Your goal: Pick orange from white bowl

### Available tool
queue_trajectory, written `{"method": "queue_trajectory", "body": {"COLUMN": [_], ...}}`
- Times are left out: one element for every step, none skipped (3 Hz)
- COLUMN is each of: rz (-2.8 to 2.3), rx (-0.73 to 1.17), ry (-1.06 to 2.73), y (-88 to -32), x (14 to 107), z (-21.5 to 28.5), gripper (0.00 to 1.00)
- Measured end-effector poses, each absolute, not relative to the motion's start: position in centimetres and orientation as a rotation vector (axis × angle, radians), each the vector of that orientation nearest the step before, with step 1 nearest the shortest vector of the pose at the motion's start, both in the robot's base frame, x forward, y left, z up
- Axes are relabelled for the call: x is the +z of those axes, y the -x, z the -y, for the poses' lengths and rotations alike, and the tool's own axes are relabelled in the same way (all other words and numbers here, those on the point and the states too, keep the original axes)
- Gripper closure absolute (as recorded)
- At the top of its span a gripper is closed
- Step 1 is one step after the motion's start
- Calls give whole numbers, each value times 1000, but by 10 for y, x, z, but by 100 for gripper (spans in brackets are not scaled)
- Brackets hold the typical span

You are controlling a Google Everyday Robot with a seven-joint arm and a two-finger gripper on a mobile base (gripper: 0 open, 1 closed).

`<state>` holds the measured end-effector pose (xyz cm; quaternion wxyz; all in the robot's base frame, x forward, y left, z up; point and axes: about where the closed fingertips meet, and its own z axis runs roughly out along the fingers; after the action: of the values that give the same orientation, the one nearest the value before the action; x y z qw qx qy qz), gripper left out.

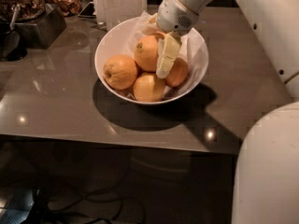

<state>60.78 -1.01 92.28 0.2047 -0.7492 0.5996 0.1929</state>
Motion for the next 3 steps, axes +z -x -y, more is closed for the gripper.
{"method": "queue_trajectory", "body": {"rz": [-1640,-1632,-1632], "rx": [560,570,570], "ry": [2100,2122,2122], "y": [-614,-616,-616], "x": [920,916,916], "z": [-1,-4,-4], "gripper": [0,0,19]}}
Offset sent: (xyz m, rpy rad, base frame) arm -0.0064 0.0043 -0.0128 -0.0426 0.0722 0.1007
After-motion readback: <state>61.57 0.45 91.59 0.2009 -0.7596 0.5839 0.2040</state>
